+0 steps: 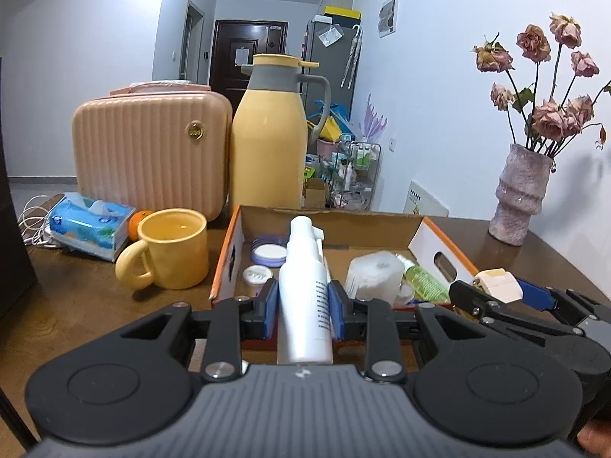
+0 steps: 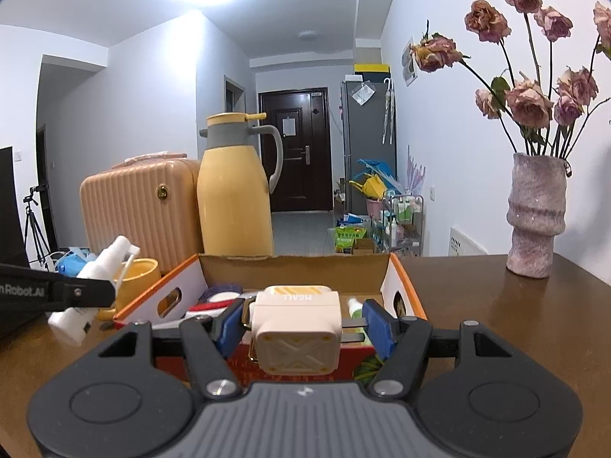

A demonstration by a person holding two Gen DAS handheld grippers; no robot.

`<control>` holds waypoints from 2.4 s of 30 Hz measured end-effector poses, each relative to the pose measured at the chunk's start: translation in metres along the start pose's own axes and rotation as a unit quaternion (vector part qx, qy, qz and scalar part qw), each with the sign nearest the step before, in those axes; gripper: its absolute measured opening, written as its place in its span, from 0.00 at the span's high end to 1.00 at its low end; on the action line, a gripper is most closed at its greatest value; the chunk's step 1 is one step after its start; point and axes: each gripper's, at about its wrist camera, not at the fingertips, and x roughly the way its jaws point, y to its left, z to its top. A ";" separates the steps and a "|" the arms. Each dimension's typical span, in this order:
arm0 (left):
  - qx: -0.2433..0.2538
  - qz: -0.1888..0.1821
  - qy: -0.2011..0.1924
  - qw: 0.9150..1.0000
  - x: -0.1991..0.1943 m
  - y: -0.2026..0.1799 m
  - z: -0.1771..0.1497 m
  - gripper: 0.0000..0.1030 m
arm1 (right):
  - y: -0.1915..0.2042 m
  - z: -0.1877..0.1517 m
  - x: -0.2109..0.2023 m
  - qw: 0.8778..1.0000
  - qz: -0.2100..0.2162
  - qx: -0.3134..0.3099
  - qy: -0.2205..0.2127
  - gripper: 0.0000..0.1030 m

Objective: Organize rigid objects
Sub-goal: 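Lift and carry the spray bottle and beige plug toward the box with both tools, then lower the spray bottle and plug into the box and open both tools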

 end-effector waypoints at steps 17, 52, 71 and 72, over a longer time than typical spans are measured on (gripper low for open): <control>-0.021 0.006 -0.010 1.000 0.046 -0.001 0.030 0.72 | -0.004 0.019 0.043 1.000 -0.008 0.002 -0.015 0.37; 0.004 0.034 0.036 0.999 0.155 0.010 0.052 0.72 | -0.030 0.021 0.140 0.999 -0.030 0.011 0.033 0.37; 0.011 0.066 0.024 0.998 0.152 0.014 0.050 0.00 | -0.034 0.023 0.137 0.998 -0.050 0.004 0.042 0.00; 0.010 0.066 0.024 0.997 0.152 0.015 0.050 0.00 | -0.034 0.024 0.137 0.998 -0.050 0.004 0.041 0.00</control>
